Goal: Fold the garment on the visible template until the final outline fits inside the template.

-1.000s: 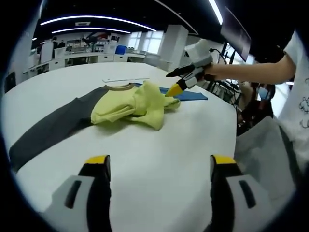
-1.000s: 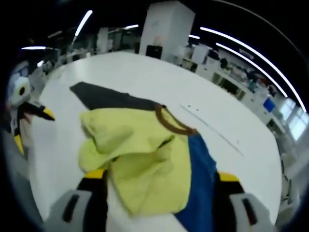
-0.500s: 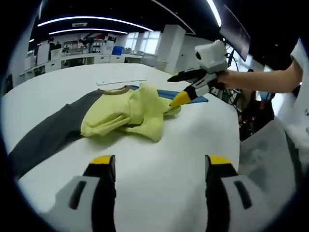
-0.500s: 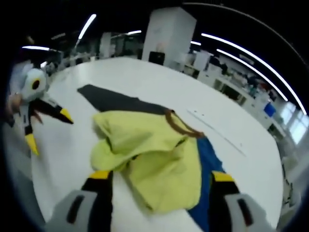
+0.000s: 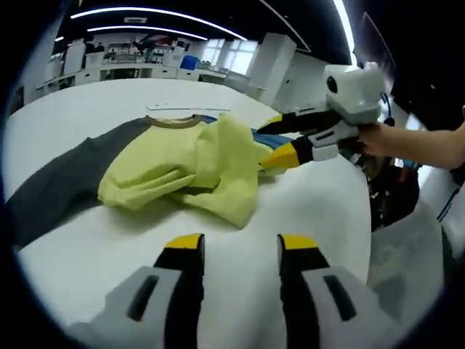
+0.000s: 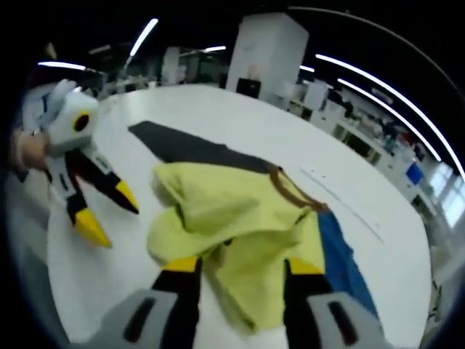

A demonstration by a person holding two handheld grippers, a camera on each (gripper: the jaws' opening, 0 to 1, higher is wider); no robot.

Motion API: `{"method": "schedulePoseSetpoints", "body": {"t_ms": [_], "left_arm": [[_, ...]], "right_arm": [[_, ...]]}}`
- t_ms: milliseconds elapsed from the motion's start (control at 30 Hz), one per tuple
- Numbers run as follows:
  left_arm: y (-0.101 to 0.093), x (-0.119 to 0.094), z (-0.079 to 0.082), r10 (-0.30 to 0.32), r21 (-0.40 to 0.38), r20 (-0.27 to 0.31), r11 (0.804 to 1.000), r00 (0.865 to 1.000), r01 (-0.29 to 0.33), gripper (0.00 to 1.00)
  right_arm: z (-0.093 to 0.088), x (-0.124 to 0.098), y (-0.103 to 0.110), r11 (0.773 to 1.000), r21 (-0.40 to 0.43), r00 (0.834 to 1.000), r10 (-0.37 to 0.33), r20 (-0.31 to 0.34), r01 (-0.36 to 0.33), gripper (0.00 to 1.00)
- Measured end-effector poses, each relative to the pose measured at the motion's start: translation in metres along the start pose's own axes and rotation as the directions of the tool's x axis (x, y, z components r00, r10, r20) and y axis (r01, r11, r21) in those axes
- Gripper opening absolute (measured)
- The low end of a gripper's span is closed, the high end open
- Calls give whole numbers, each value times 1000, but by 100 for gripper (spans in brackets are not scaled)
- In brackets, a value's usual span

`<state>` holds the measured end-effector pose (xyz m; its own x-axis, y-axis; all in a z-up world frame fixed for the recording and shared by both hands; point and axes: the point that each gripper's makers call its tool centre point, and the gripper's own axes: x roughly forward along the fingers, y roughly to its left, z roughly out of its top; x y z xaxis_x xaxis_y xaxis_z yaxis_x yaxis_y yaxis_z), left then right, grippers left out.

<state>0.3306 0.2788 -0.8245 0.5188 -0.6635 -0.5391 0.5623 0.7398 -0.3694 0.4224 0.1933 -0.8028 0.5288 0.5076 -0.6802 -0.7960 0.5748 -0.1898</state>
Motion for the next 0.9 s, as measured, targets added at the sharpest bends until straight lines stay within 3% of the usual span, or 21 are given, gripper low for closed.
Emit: {"method": "schedulePoseSetpoints", "body": {"t_ms": [133,700,767,833,900], "left_arm": [[4,10,-1,-7,-27,-13,1000,1000,6,34],[13,30,5,-1,-188,26,982,1000,6,10],[13,31,4,-6,-200,26,980,1000,11,2],[14,33,7,-5,-252,48,968,999,17,0],[12,31,8,-7,-247,48,969,999,19,0]], "right_arm": [[-1,1,2,1000,7,1000,9,2,-9,33],[3,12,15,998,14,998,54,23,-54,1],[3,12,16,998,20,998,56,25,-57,0],[2,12,17,999,9,998,52,22,-53,0],[1,9,16,999,11,998,49,25,-49,0]]}}
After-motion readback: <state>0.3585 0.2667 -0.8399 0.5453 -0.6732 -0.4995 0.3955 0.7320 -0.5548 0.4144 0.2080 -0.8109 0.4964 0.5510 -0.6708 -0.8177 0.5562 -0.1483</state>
